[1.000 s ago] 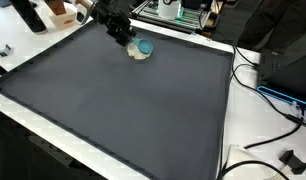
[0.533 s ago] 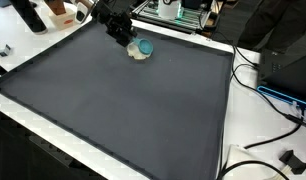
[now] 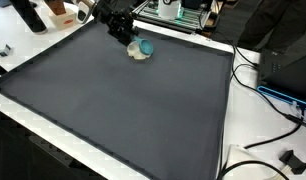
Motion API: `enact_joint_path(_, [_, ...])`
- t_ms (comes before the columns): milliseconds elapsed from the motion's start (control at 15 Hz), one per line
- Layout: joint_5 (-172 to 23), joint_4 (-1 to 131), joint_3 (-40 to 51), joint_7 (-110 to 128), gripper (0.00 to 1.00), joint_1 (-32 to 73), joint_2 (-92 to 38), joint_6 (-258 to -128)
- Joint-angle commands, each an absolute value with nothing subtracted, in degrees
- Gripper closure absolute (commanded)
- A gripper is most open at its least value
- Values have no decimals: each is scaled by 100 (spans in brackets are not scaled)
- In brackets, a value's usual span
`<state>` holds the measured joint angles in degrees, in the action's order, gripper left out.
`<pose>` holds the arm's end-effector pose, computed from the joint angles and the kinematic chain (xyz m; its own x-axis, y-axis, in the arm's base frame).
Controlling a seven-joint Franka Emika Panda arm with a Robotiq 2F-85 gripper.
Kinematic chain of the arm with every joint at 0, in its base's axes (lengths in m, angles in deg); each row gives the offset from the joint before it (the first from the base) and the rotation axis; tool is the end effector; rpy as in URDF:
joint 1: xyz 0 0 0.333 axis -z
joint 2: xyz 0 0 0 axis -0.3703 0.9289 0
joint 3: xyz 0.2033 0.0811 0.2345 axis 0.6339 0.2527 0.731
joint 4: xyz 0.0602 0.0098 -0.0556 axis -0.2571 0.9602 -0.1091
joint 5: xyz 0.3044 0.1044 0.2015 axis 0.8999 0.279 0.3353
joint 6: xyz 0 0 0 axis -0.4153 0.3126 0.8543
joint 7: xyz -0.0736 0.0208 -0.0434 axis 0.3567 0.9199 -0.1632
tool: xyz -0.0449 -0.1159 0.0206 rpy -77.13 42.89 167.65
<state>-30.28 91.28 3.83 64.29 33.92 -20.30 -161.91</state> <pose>0.5024 -0.0884 0.2185 0.9730 0.2011 -0.1130 0.0513 -0.6660 -0.7442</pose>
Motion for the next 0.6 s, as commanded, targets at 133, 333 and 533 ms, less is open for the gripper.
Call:
enact_joint_path(133, [-2823,9439,407,6600,75,3490,-2308,-16290])
enact_joint_path(333, [-2907,9601,392,6445,75,3391,-2593,-16393])
enact_joint_path(533, [-3027,9762,394,6204,75,3246,-2989,-16506])
